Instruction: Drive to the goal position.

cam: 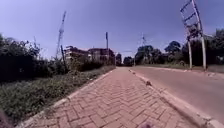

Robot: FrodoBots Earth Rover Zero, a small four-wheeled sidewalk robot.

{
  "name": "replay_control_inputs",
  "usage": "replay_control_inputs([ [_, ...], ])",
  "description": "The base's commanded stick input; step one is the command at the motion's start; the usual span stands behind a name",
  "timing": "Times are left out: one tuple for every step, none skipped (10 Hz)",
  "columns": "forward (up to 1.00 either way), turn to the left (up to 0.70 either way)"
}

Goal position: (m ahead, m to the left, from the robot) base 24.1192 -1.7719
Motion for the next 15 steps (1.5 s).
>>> replay_control_inputs([
  [0.30,0.00],
  [0.30,0.00],
  [0.30,0.00],
  [0.30,0.00],
  [0.30,0.00],
  [0.30,0.00],
  [0.30,0.00],
  [0.30,0.00],
  [0.30,0.00],
  [0.30,0.00],
  [0.30,0.00],
  [0.30,0.00],
  [0.30,0.00],
  [0.30,0.00],
  [0.30,0.00],
])
